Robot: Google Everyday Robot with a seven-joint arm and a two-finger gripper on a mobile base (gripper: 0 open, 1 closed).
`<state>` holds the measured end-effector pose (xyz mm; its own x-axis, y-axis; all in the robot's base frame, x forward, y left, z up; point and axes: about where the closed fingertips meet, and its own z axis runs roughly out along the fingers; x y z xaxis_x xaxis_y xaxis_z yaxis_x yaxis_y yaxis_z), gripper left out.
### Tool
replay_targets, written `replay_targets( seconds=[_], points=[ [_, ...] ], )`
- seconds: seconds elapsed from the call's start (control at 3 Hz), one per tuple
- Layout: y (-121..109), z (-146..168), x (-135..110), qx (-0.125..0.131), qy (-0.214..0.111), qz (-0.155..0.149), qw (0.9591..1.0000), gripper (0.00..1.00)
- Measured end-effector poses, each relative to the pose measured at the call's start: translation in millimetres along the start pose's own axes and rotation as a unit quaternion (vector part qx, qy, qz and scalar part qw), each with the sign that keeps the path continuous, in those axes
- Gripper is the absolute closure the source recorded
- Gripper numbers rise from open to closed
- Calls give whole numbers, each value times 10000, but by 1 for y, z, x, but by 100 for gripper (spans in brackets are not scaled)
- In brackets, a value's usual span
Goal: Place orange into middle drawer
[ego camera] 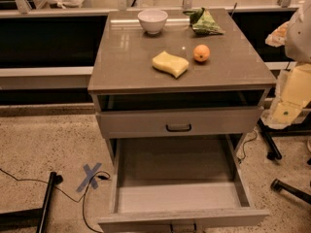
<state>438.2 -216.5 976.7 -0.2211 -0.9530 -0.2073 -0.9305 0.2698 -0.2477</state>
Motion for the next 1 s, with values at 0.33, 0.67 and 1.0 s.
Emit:
replay_targets(
  seconds=[0.33,0.67,1.0],
  points=[
    [0,0,0,1,-1,-1,10000,0],
    [-12,-12,-5,223,-121,-182,9995,0],
    [-62,-19,-10,625,-588,-451,9953,0]
  ],
)
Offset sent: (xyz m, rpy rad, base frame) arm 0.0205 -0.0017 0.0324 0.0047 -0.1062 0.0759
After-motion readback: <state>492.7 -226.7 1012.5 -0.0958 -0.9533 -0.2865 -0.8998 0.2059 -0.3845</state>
